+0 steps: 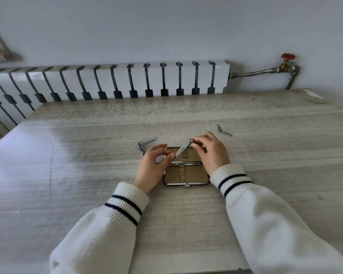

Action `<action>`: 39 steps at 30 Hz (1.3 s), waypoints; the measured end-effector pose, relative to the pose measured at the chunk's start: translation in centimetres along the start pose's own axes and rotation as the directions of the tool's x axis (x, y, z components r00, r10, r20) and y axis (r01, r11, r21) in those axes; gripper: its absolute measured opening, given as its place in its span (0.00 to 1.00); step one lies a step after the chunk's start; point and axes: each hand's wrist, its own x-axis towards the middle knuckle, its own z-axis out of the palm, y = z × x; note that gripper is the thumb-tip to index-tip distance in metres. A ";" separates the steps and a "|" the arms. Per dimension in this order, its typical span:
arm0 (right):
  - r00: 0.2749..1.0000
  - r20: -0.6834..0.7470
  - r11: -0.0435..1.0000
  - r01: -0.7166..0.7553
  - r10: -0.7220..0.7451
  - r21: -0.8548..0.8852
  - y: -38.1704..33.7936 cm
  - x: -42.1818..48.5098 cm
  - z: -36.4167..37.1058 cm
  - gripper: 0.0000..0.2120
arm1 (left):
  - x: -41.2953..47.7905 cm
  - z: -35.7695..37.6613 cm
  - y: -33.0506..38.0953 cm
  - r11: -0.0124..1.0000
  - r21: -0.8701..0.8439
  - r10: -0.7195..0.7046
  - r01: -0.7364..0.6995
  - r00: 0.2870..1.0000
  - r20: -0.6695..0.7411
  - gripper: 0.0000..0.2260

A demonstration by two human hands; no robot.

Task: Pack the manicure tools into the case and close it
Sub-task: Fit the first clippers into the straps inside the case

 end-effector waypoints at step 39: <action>0.996 0.048 0.964 0.079 -0.069 -0.255 0.4 -0.2 0.4 0.09 | 0.7 0.5 1.8 0.968 -0.209 -0.140 0.140 0.990 0.014 0.11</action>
